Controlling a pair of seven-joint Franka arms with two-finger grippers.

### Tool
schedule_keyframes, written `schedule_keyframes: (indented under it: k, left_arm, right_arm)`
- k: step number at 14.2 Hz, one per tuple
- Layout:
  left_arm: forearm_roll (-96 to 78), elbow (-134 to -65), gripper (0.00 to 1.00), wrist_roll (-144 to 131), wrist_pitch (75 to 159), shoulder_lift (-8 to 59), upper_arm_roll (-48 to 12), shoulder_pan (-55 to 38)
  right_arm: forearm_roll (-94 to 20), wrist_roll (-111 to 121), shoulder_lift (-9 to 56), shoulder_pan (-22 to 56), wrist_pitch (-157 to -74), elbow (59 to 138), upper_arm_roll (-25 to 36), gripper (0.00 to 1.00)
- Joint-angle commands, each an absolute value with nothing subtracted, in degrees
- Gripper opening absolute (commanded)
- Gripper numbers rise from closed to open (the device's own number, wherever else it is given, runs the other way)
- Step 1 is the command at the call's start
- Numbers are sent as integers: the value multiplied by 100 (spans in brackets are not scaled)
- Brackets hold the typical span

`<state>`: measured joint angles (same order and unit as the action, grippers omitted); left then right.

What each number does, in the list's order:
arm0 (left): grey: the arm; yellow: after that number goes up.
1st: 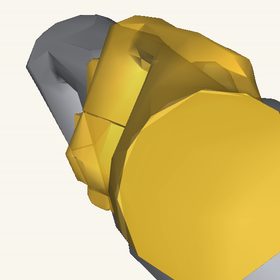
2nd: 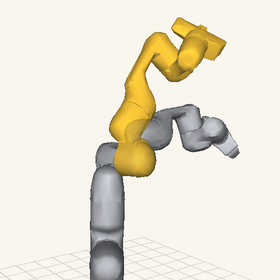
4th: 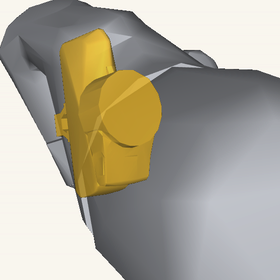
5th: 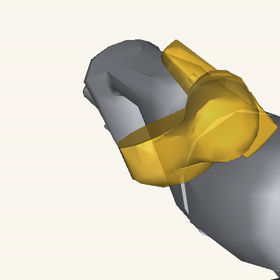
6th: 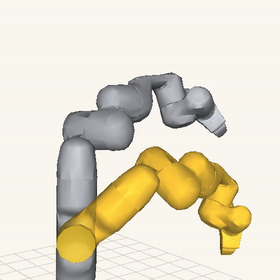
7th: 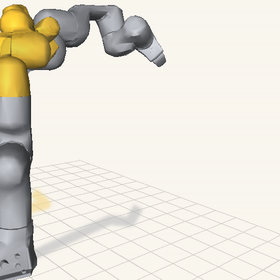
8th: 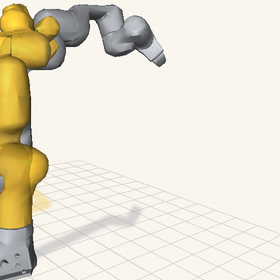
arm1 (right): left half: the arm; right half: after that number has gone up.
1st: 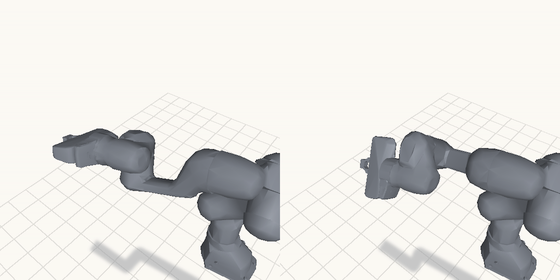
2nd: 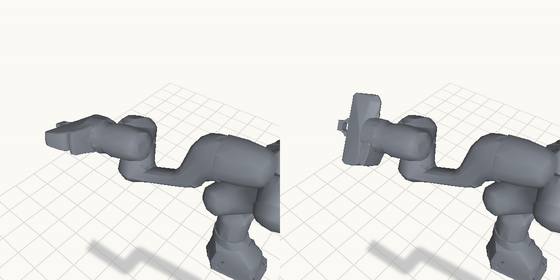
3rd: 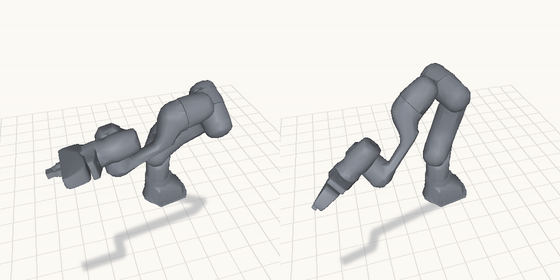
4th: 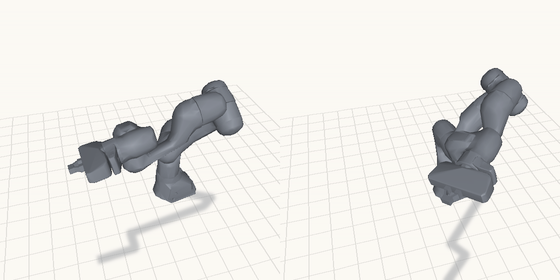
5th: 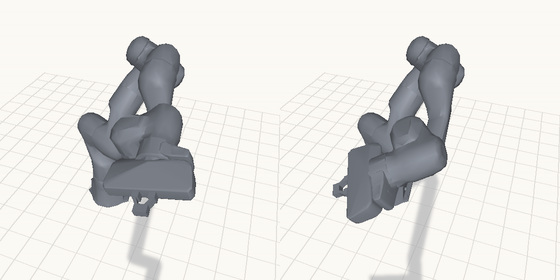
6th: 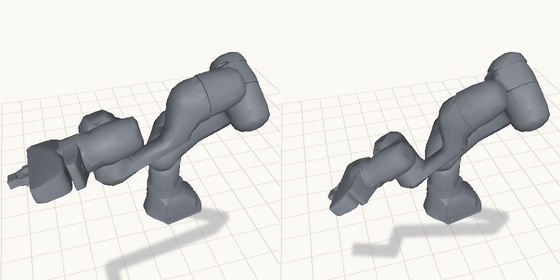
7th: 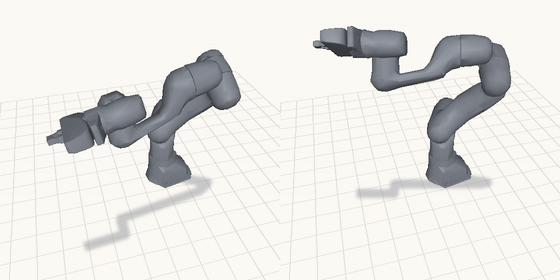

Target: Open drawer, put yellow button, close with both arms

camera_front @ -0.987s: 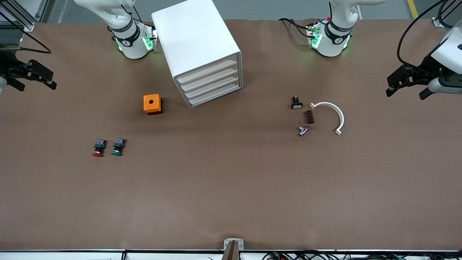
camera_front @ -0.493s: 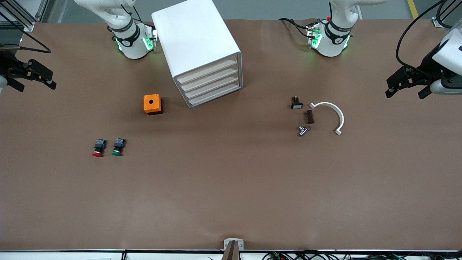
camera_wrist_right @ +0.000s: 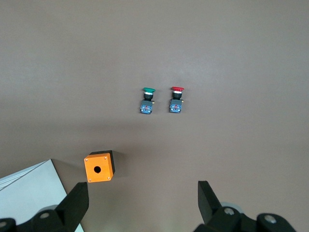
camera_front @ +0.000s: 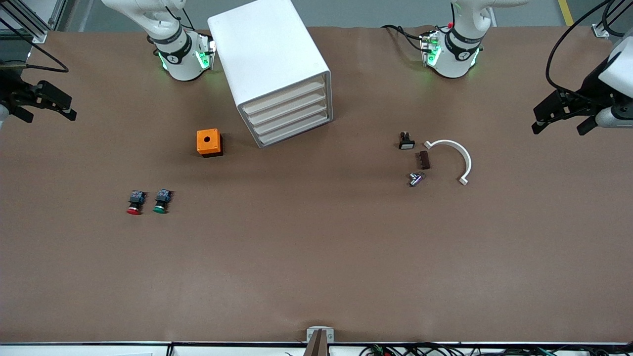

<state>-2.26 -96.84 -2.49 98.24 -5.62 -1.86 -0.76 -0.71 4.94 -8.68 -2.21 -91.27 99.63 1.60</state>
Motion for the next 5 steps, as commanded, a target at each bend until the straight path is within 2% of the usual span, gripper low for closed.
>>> schedule_keyframes:
  k: [1,5]
  left_arm:
    - [-149,-9589,100,-325,9703,-519,-211,9]
    - [-158,-9580,100,-325,9677,-519,-220,9]
  right_arm:
    - [-105,378,-1002,-255,-9123,10063,132,100]
    - [-105,387,-993,-255,-9123,10063,132,100]
